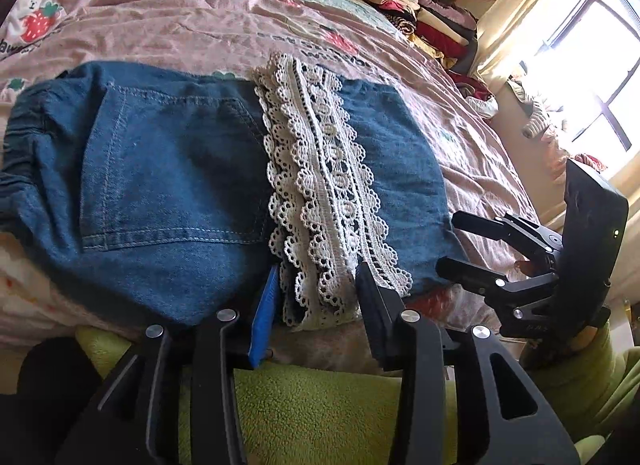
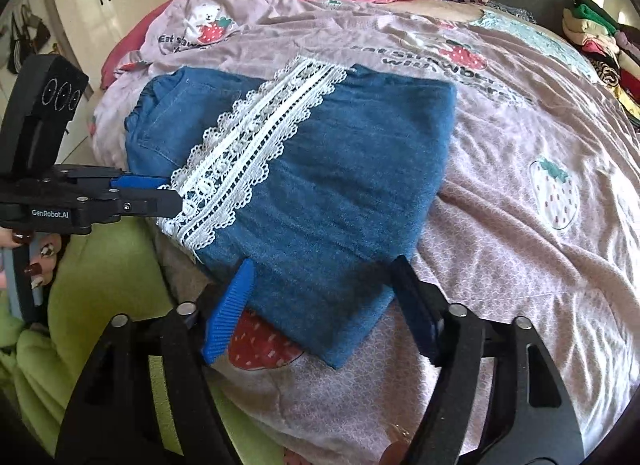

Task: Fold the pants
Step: 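Lower the folded hem onto the pants and open both tools, then grasp the elastic waistband with the right tool and lift it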

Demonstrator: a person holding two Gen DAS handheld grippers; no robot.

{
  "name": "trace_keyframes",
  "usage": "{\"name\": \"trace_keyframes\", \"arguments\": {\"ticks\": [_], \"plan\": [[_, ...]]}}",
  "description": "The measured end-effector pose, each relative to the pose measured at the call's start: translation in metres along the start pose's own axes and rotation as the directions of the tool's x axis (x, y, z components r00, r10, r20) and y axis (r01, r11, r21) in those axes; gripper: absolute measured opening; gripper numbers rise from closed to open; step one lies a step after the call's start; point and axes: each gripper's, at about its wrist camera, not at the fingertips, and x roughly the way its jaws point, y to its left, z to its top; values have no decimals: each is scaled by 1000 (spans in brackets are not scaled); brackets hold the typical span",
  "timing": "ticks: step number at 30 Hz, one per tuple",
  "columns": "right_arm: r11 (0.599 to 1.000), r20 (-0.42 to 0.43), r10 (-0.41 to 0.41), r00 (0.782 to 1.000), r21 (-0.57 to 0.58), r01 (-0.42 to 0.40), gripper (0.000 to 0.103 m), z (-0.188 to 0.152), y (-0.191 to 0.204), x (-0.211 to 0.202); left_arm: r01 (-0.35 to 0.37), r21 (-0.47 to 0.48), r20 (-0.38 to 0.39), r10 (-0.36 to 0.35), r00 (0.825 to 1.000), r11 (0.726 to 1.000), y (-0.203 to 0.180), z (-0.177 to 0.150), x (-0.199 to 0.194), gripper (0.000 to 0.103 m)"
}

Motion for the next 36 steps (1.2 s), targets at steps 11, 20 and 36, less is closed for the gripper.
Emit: {"name": "trace_keyframes", "arguments": {"ticks": [11, 20, 36], "plan": [[999, 63, -3, 998, 39, 1, 78, 9, -8, -24, -32, 6, 41, 31, 999, 999, 6, 1, -24, 38], [1000, 101, -16, 995, 24, 14, 87, 16, 0, -37, -69, -7, 106, 69, 992, 998, 8, 1, -49, 79], [999, 161, 31, 987, -39, -25, 92, 55, 32, -48, -176, -105, 246, 197, 949, 979, 49, 3, -111, 90]]}}
